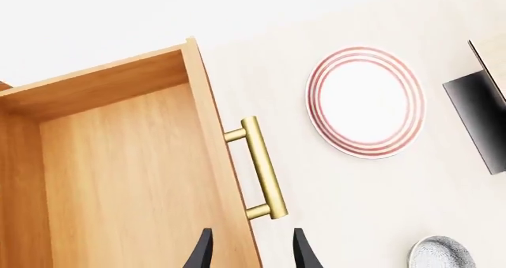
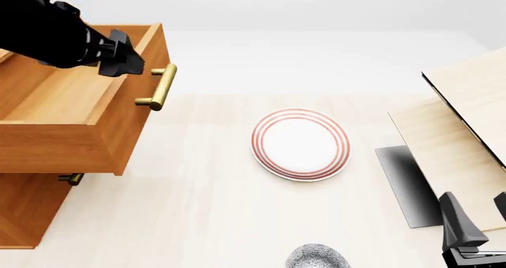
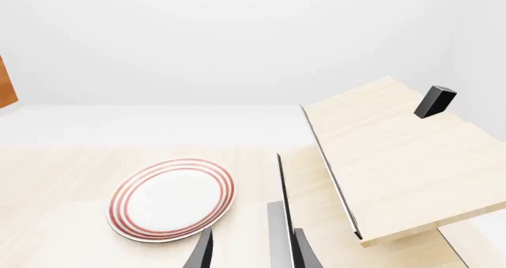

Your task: Open the top drawer of the cabinet and put the bowl in it.

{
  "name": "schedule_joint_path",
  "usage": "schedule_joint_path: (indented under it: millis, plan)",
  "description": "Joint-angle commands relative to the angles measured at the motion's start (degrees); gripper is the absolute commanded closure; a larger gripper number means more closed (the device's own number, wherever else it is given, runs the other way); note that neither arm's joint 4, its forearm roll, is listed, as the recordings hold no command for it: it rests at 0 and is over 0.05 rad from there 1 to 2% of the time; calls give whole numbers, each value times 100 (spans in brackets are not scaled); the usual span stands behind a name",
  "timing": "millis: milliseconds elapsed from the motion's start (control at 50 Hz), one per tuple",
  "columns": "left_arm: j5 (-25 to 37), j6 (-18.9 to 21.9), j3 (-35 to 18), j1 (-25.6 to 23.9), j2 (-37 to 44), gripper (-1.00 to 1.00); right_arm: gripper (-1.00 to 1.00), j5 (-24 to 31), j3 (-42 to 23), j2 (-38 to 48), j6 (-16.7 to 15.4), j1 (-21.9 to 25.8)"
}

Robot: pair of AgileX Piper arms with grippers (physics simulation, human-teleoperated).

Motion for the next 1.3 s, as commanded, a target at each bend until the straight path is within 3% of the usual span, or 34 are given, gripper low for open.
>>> schedule_joint_path:
  millis: [20, 560, 660, 940, 960, 1000, 1040, 1080, 1300]
  plan:
    - [253, 244, -227, 16, -179, -100, -100, -6, 3, -3, -4, -2]
    - [559, 581, -480, -411, -560, -100, -100, -6, 3, -3, -4, -2]
    - [606, 548, -620, -709, -522, -100, -100, -6, 3, -3, -5, -2]
    - [529, 587, -182, -1026, -851, -100, -100, -6, 3, -3, -4, -2]
    - [474, 460, -274, -1295, -689, -100, -100, -6, 3, -3, -3, -2]
    - [503, 528, -187, -1195, -796, -100, -100, -5, 3, -2, -3, -3]
    - [457, 223, -501, -1696, -564, -100, -100, -6, 3, -3, -5, -2]
    - [530, 444, -255, -1471, -816, -100, -100, -6, 3, -2, -6, -1]
    - [394, 473, 182, -1601, -1152, -100, -100, -6, 3, -3, -4, -3]
